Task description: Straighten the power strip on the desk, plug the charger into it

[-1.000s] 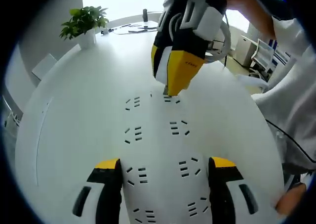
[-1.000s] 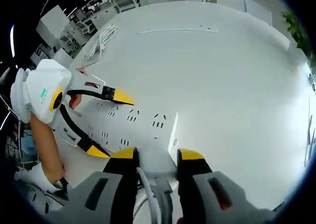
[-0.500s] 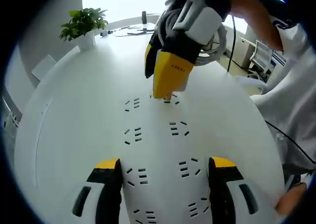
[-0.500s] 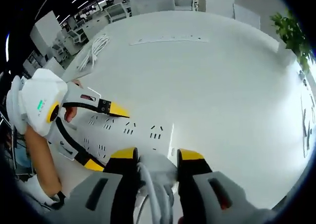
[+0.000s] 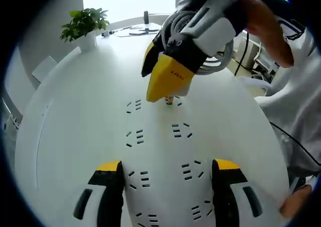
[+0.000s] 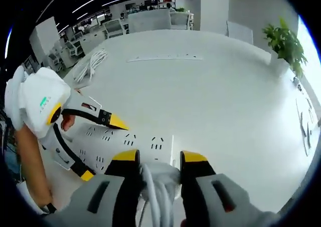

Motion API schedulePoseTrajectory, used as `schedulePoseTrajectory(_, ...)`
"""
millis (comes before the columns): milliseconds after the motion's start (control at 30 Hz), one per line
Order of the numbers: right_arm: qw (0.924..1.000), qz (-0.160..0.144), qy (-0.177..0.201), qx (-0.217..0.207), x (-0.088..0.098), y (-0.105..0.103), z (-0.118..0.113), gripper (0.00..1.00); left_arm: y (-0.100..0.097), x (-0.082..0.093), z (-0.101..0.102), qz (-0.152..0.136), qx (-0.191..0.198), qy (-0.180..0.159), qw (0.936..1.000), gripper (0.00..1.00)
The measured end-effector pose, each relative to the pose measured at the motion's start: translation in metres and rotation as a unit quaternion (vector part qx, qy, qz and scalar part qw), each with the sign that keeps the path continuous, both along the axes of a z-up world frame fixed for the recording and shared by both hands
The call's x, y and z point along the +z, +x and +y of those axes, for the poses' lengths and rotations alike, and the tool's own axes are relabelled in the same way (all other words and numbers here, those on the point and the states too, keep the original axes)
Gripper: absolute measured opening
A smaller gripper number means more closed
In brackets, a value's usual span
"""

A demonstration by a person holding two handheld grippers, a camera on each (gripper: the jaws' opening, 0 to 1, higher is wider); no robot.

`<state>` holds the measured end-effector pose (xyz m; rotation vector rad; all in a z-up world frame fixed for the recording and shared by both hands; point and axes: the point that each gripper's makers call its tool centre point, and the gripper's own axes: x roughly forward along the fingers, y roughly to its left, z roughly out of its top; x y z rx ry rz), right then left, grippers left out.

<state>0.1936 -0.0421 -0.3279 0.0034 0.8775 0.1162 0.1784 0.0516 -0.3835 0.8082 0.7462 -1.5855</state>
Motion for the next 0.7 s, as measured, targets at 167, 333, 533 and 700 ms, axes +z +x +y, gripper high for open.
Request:
schedulePoseTrajectory(167,0.9996,-0.027,0.005,-0.008,0.001,-0.003,0.001,0.3,0.0,0.0,0.0,-0.002,-0.001,0.003,1.0,0.73)
schedulePoseTrajectory(333,0.9986,-0.046,-0.023,-0.01,0.004,-0.001,0.003,0.3,0.0,-0.001,0.0,-0.006,0.001,0.01,0.9999,0.73)
schedulePoseTrajectory(533,0.9955,-0.054,-0.077,-0.007,0.006,0.004,0.008,0.3,0.001,-0.001,-0.001,-0.006,0.005,0.01,0.9999,0.72)
schedulePoseTrajectory(700,0.9927,-0.067,-0.1,-0.01,0.007,0.003,0.009,0.3,0.001,-0.001,-0.001,-0.006,0.008,0.011,0.9999,0.72)
